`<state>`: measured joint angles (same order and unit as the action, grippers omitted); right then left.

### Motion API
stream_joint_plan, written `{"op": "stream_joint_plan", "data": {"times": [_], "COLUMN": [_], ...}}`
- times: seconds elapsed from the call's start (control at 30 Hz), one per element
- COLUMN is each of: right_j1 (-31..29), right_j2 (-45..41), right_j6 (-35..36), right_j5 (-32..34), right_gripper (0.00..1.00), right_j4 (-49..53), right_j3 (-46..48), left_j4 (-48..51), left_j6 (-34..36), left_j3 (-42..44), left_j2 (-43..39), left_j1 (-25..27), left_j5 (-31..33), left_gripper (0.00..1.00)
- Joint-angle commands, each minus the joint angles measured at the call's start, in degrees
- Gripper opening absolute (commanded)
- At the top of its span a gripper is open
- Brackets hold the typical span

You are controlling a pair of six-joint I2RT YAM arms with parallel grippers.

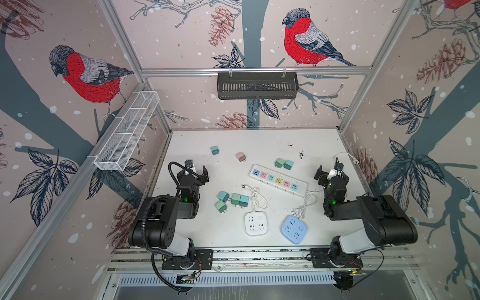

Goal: Insert the plug

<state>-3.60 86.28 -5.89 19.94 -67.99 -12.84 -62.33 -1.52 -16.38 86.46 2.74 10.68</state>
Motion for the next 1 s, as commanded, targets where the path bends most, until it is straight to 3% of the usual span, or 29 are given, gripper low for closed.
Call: {"op": "stream_joint_plan", "data": {"times": [0.0, 0.77, 0.87, 0.97], "right_j1": [-0.2, -0.3, -1.8, -1.4], "right_j2": [-0.2, -1.0, -7.3, -10.8], "right_j6": [-0.4, 0.4, -0.9, -4.5], "right_j5": [1.2, 1.8, 7.0, 9.4], "right_gripper": [1.00, 1.00, 1.00, 1.00], "right_j4": [-2.6, -3.4, 16.4, 26.5], "right_j3": [0.2, -0.1, -7.0, -10.6], "left_j4": [-1.2, -1.7, 1.9, 14.8], "left_j6": [-0.1, 0.2, 0.5, 0.5], "left_j3": [-0.2, 0.2, -0.8, -5.9], "left_j2": [-0.2, -0.5, -3.6, -9.7], "left_j1": [-0.1, -0.1, -0.1, 0.4], "left_j5": [-0.1, -0.6, 0.2, 0.9], "left_gripper": [0.98, 0.98, 0.98, 0.98]}}
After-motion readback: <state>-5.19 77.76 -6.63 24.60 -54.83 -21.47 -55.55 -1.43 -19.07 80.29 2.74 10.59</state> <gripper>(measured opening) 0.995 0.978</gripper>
